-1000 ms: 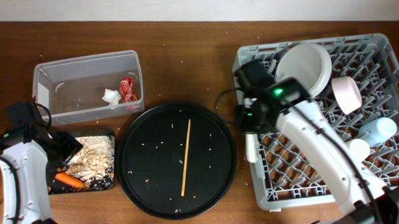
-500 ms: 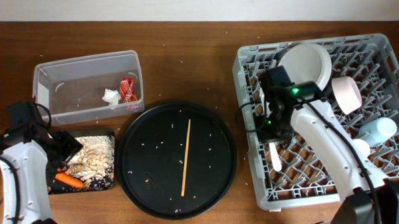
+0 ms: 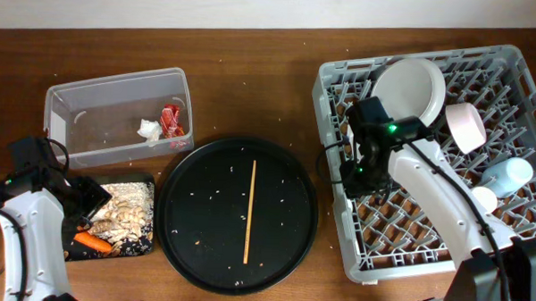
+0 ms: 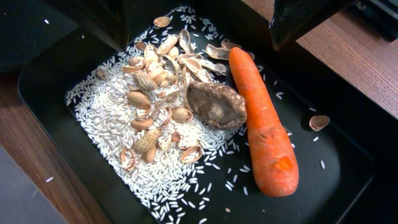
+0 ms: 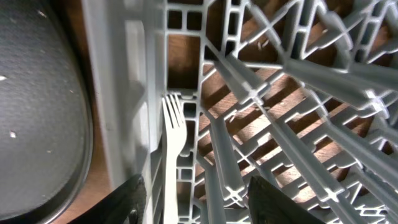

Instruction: Sort waste into correct bins and load items into the dishwasher rack

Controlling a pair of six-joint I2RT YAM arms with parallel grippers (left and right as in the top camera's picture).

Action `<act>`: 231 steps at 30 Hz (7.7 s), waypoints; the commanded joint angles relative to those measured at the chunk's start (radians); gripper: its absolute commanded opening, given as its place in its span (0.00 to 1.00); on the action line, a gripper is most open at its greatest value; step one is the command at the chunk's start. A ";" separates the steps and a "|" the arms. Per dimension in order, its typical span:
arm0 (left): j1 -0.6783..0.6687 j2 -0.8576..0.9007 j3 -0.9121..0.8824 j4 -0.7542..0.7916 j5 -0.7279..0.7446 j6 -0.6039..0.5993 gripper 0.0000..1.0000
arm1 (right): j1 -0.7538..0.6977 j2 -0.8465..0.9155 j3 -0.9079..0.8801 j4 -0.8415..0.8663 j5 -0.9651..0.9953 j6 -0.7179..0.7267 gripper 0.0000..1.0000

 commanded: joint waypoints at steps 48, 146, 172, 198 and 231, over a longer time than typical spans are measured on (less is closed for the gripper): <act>0.000 -0.013 0.014 -0.001 0.001 0.009 0.73 | 0.572 0.433 0.240 0.165 -0.044 0.630 0.04; -0.513 -0.904 0.000 -0.038 0.052 0.344 0.99 | -0.310 -0.917 0.004 -0.053 -0.067 -0.032 0.98; -0.513 -0.904 0.000 -0.072 0.052 0.344 0.99 | -0.178 -1.348 -0.344 0.310 0.034 -0.085 0.98; -0.513 -0.904 0.000 -0.072 0.052 0.344 0.99 | -0.179 -1.611 -1.237 1.089 0.055 -0.087 0.98; -0.513 -0.904 0.000 -0.072 0.052 0.344 0.99 | -0.219 -1.611 -1.237 1.088 -0.045 -0.087 0.98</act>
